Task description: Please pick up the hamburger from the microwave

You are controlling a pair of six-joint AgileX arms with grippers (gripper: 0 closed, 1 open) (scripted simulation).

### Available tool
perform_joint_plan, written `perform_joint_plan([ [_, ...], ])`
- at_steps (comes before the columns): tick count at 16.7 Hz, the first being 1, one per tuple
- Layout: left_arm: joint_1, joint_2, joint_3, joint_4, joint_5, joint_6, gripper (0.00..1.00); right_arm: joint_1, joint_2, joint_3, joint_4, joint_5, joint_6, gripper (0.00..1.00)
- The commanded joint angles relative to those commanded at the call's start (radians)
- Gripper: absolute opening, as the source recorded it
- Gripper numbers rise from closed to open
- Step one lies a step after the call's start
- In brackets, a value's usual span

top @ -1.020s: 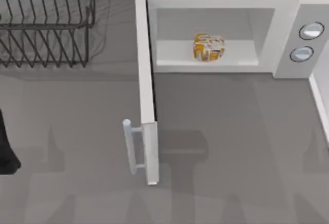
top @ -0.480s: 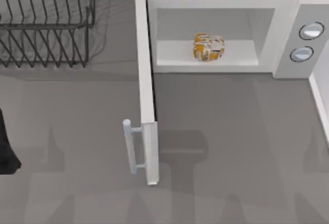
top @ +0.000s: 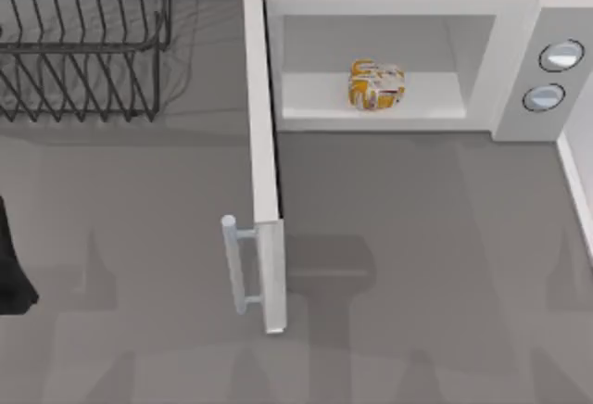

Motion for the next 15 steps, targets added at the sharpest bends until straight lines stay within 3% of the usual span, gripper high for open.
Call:
perform_joint_plan([
  [9, 0.000, 0.000, 0.000, 0.000, 0.000, 0.000, 1.00, 0.017, 0.060, 0.037, 0.026, 0.017, 0.007, 1.00],
  [15, 0.000, 0.000, 0.000, 0.000, 0.000, 0.000, 1.00, 0.118, 0.461, 0.257, 0.178, 0.117, 0.049, 1.00],
])
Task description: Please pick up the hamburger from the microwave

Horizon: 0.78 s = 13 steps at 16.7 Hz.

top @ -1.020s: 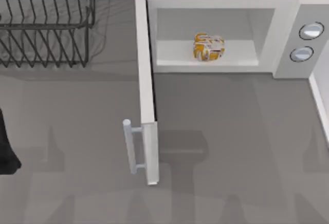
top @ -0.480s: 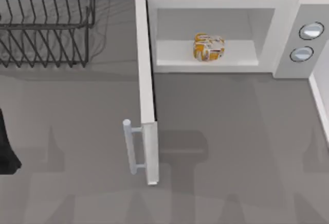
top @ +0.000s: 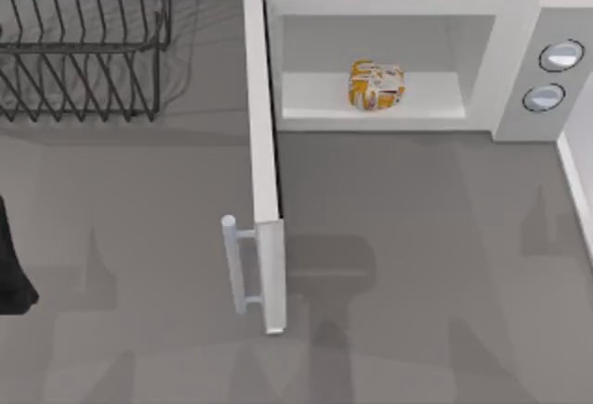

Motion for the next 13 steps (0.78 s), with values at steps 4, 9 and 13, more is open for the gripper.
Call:
perform_joint_plan([
  [4, 0.000, 0.000, 0.000, 0.000, 0.000, 0.000, 1.00, 0.098, 0.427, 0.212, 0.147, 0.097, 0.041, 1.00],
  [9, 0.000, 0.000, 0.000, 0.000, 0.000, 0.000, 1.00, 0.229, 1.028, 0.499, 0.345, 0.227, 0.095, 1.00],
  [13, 0.000, 0.000, 0.000, 0.000, 0.000, 0.000, 1.00, 0.327, 1.484, 0.711, 0.492, 0.324, 0.136, 1.00],
])
